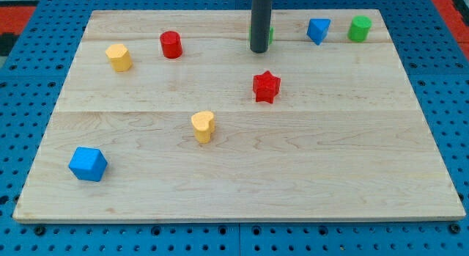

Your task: Move the arm to the bottom left center

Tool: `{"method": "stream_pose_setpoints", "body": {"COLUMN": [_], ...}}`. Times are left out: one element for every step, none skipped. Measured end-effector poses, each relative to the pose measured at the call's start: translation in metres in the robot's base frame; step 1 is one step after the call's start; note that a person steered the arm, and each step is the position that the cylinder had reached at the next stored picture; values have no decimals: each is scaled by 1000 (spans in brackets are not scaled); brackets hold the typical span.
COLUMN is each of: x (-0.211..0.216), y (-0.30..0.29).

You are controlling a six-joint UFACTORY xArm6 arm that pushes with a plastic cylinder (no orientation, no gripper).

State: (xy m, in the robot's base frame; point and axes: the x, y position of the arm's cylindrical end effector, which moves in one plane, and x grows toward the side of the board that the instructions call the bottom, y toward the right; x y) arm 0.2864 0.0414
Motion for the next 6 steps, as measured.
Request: {"method": "stream_pose_setpoints", "body": {"x": [10, 62, 113, 164, 253, 324], "y": [5, -18, -101, -139, -136, -163]}}
